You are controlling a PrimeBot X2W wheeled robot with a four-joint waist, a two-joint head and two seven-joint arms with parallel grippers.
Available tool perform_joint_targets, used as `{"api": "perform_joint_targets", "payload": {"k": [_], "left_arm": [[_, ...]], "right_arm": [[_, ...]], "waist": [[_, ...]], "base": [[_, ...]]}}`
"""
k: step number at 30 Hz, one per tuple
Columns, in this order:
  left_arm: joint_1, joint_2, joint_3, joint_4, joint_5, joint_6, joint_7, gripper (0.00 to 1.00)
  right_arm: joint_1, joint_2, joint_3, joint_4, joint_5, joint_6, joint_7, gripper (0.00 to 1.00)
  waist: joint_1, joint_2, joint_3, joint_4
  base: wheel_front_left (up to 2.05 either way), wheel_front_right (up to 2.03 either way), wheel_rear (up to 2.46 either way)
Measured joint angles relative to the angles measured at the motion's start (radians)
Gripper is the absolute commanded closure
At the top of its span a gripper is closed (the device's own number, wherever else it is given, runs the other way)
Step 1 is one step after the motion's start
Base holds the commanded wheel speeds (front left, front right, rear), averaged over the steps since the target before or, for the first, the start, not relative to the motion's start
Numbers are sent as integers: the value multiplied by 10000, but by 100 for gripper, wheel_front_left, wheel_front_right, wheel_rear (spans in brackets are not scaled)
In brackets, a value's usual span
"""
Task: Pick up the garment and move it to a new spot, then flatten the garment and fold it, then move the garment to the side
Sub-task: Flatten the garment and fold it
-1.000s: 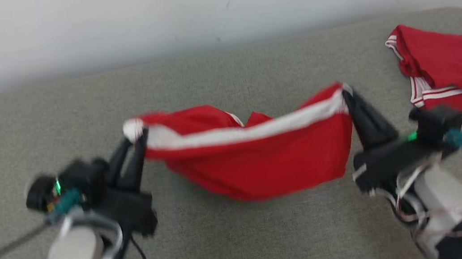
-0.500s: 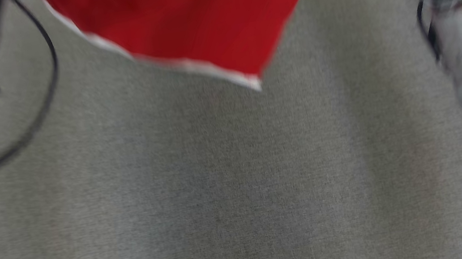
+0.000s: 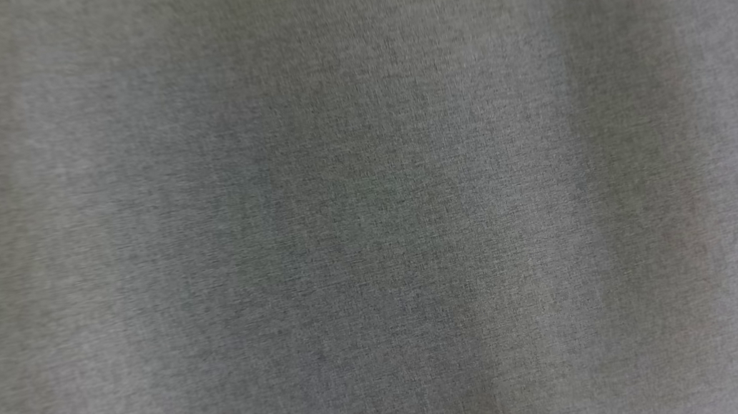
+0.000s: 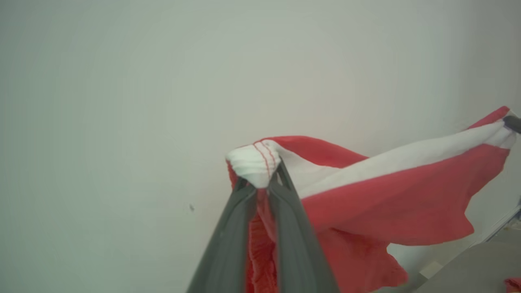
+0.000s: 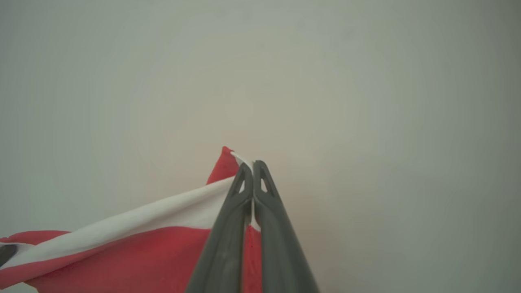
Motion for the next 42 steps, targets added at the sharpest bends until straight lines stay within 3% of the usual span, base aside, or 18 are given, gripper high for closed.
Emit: {"api": "perform_joint_targets", "payload": {"k": [7, 13, 20, 28, 36, 42], "left_arm": [[131, -63, -393, 412, -698, 0, -782, 100], [1926, 125, -784, -23, -1409, 0, -1661, 100], [5077, 332, -878, -1034, -1981, 44, -2299, 100], [8011, 495, -579, -2784, -1829, 708, -2418, 100], [11497, 454, 360, -4834, -1438, 1302, -2445, 100], [13684, 414, 732, -5645, -897, 1411, -2445, 100]], "right_arm": [[-167, 92, 272, 606, 98, 0, -453, 100], [1408, -48, 750, 190, 742, 0, -846, 100], [4783, -633, 1356, -1333, 1563, 0, -1183, 100], [8193, -1091, 1645, -2857, 1852, 0, -1402, 100], [11579, -1302, 1133, -4383, 2019, 0, -1358, 100], [13798, -1233, 357, -5350, 1898, 0, -1049, 100]], "waist": [[0, -1, 541, -151], [-3, -1, 246, -173], [-3, -3, -485, -137], [-5, -4, -1321, -163], [-6, -5, -2205, -201], [-6, -5, -2822, -226]], "base": [[0, 0, 0], [0, 0, 0], [0, 0, 0], [0, 0, 0], [0, 0, 0], [0, 0, 0]]}}
